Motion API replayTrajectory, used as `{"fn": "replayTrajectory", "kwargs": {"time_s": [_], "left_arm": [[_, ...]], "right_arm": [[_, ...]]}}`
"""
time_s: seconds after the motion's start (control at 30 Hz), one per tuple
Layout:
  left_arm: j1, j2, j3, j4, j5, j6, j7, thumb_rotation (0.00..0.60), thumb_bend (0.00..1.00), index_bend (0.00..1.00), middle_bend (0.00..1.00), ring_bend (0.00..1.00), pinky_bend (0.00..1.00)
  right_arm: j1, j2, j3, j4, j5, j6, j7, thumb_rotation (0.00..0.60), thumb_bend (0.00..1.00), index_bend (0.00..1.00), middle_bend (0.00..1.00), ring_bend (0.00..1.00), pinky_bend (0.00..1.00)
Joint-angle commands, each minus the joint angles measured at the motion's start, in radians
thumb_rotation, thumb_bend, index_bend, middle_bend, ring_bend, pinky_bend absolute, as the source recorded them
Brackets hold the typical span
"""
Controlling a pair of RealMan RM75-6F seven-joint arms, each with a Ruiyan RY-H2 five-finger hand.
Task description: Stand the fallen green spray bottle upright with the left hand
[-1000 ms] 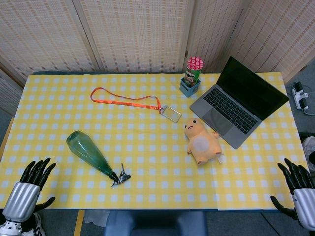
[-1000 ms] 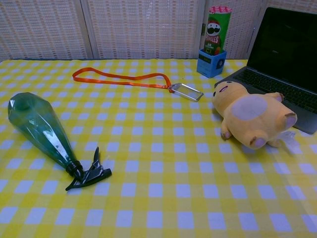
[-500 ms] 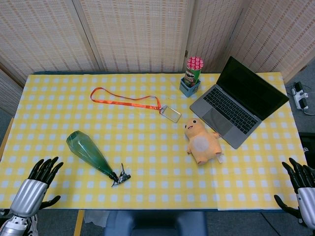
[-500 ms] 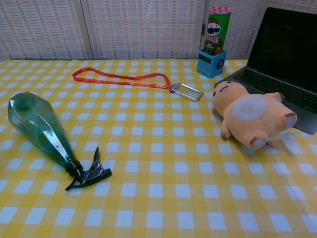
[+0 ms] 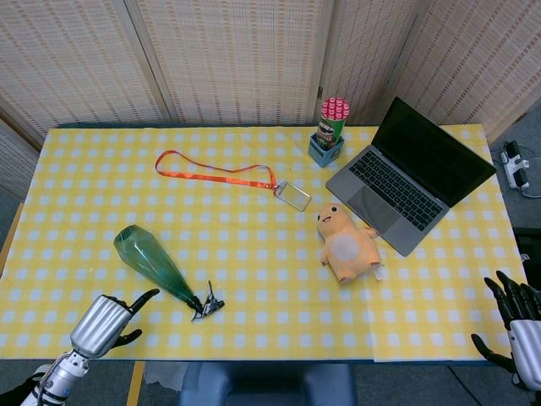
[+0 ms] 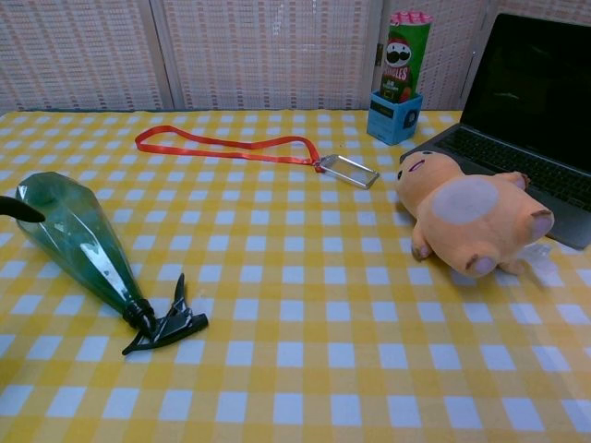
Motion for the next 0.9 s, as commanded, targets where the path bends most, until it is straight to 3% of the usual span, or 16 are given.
{"fn": "replayTrajectory", "kwargs": {"time_s": [0.03, 0.37, 0.9], "left_arm": [[-0.067, -0.032, -0.032, 0.028, -0.081, -0.123, 0.041, 0.600, 0.13, 0.26, 1.00, 1.00, 1.00], [-0.148, -0.076, -0.055, 0.039, -0.118, -0.191, 0.078, 0.600, 0.15, 0.25, 1.00, 1.00, 1.00], [-0.233, -0.127, -0.047, 0.067, -0.178, -0.304, 0.171, 0.600, 0.17, 0.25, 1.00, 1.00, 1.00]], "right_arm": [[0.014, -0.011, 0.010, -0.004, 0.042, -0.041, -0.033, 0.594, 0.29, 0.00, 0.00, 0.00, 0.00], [0.051, 0.003, 0.027, -0.006, 0.130, -0.141, -0.004, 0.593, 0.29, 0.00, 0.00, 0.00, 0.00], [0.068, 0.044, 0.012, -0.011, 0.137, -0.194, 0.080, 0.593, 0.29, 0.00, 0.00, 0.00, 0.00]]}}
